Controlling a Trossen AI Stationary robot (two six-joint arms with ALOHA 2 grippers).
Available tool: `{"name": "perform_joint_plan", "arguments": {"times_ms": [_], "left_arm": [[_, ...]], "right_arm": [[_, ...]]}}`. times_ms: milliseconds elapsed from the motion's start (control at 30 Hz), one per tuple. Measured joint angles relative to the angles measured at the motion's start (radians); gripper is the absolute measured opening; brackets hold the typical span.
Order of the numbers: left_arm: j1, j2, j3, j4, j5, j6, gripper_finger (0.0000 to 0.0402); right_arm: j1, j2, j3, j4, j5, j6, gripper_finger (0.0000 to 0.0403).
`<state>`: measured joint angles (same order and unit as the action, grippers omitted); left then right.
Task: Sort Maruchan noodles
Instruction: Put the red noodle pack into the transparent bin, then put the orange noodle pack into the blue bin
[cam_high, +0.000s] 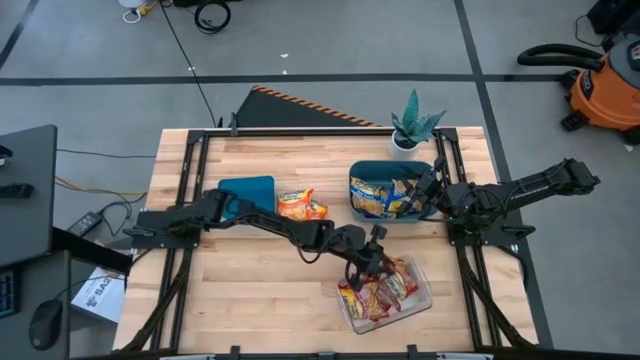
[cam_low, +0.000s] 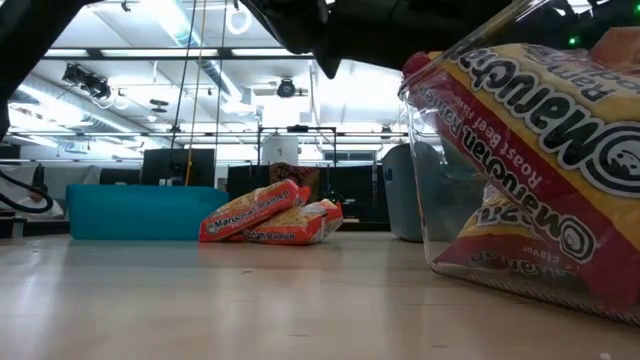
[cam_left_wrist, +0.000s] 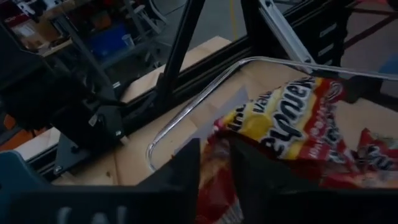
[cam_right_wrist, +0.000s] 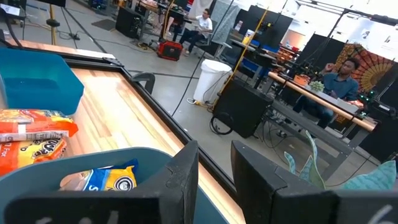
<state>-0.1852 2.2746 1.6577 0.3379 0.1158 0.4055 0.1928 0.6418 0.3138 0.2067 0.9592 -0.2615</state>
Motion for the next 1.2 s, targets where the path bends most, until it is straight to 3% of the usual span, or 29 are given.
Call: {"name": "perform_joint_plan", "arguments": {"times_ms": [167,300,400,767,900,1100,1200], "left_arm": [[0.006,-0.056,0.0,-0.033,0.0,-0.056,0.0142],[0.029,-0.117,0.0,-0.108,0.028,-0.13,0.0149],[0.046,-0.167,0.001,-0.265,0.02,-0.147,0.015],[0.093,-0.271,0.0,-0.951,-0.267,-0.26,0.015],[0.114,-0.27,-0.001,-1.217,-0.323,-0.321,0.015],[0.128,-0.268,-0.014,-1.354,-0.412,-0.261,0.015],[0.132,-0.263,-0.014,-1.354,-0.399,-0.185,0.015]], "right_arm": [[0.0,0.0,0.0,-0.005,0.0,0.0,0.0101],[0.0,0.0,0.0,-0.006,0.0,0.0,0.0101],[0.0,0.0,0.0,-0.006,0.0,0.0,0.0101],[0.0,0.0,0.0,-0.008,-0.004,0.0,0.0101],[0.0,0.001,0.0,-0.006,-0.011,0.0,0.0101],[0.0,0.001,0.0,0.0,-0.012,0.0,0.0101],[0.0,0.002,0.0,-0.001,-0.015,0.004,0.0101]]}}
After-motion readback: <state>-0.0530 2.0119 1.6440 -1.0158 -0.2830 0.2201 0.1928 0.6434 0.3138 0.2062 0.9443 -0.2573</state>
